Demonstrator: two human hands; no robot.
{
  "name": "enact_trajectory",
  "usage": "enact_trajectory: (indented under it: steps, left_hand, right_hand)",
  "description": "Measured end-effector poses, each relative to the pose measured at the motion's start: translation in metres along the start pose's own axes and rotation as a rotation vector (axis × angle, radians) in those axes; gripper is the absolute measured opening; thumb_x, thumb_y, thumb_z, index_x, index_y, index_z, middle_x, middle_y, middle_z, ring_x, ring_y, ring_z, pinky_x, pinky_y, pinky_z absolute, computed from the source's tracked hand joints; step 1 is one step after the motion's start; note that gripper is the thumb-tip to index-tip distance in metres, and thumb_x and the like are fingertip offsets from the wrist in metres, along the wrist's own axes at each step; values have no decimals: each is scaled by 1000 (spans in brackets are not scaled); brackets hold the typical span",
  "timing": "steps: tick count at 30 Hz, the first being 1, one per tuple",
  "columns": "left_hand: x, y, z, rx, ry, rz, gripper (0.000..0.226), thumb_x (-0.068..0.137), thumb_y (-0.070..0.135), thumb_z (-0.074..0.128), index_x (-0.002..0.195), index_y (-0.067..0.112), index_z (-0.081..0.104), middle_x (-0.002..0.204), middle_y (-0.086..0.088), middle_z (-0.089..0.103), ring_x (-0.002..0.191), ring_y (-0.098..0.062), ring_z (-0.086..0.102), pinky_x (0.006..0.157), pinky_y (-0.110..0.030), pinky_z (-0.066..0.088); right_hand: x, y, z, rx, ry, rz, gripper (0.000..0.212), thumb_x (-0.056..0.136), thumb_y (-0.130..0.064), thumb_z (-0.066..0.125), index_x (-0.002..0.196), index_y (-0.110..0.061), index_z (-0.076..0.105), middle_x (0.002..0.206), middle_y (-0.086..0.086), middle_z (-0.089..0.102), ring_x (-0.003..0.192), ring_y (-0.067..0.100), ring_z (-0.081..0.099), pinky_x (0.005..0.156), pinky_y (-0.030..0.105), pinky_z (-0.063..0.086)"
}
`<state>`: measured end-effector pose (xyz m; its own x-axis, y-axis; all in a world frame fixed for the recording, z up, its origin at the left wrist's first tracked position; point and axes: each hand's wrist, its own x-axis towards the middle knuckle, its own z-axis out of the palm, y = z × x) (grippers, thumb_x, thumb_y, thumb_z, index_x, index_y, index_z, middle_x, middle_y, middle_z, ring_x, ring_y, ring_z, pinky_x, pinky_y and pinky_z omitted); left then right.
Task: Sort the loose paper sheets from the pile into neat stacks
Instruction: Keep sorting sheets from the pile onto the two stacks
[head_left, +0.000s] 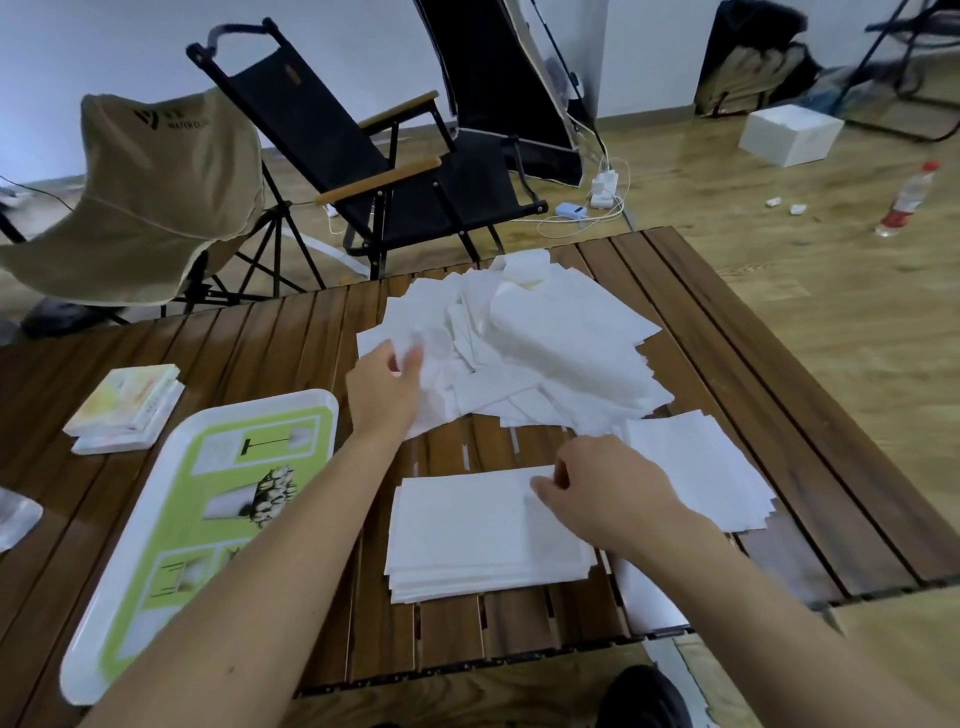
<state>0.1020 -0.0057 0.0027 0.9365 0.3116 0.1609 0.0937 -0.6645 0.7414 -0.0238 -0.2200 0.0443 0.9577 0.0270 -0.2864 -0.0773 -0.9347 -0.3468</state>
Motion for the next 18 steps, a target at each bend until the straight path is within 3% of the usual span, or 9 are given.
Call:
enact_trajectory:
  steps: [3,5,8,11,13,15,17,18]
  left_hand:
    - [-21,22,-21,-467,-43,-151,15,104,35,56,98,24,65,100,4,69,97,-17,66,84,-35,55]
    - [-47,35,-39,-596,-131,-147,14,105,34,55,111,30,67,111,10,73,104,-10,69,88,-30,57]
    - [-89,52,-64,-723,-241,-150,21,104,32,55,121,28,67,115,9,76,103,-10,73,87,-33,60]
    - [-114,64,-77,-901,-340,-236,28,105,25,52,127,16,66,119,-4,76,108,-21,74,91,-41,60]
    - [-122,64,-79,-973,-363,-308,31,104,24,53,129,9,65,120,-12,75,110,-28,73,96,-46,59]
    - [-123,60,-78,-997,-341,-360,32,102,25,57,127,7,67,119,-14,75,111,-33,72,101,-54,54]
    - [-123,56,-77,-1003,-327,-395,31,101,26,61,124,8,69,117,-14,75,110,-35,72,101,-58,53]
    - [-122,55,-76,-990,-323,-403,29,101,26,61,123,8,70,116,-14,76,108,-35,73,100,-58,53]
  right_hand:
    - [3,1,-5,182,98,-54,38,100,-55,49,91,-19,57,80,-4,63,72,11,60,58,25,43]
    - [5,-2,-9,465,112,-77,43,94,-62,55,110,-23,54,95,-9,67,85,8,65,71,26,52]
    - [4,-12,-16,776,7,-107,70,85,-68,62,138,-28,41,119,-16,57,100,4,64,86,27,55]
    - [1,-14,-16,926,-25,-102,82,81,-68,67,145,-24,41,128,-14,57,106,7,64,95,33,57]
    - [-2,-10,-19,1082,-111,-131,76,80,-66,70,137,-17,56,122,-4,69,104,13,69,100,36,55]
    - [-5,-5,-24,1069,-246,-243,57,85,-61,70,114,-11,72,111,8,74,105,20,71,104,37,52]
    - [-11,-2,-28,1027,-316,-324,27,92,-42,72,97,-16,78,99,1,77,99,15,73,93,27,53]
    - [-12,-1,-28,1040,-340,-340,16,93,-33,72,97,-18,78,100,-3,78,99,13,73,89,24,52]
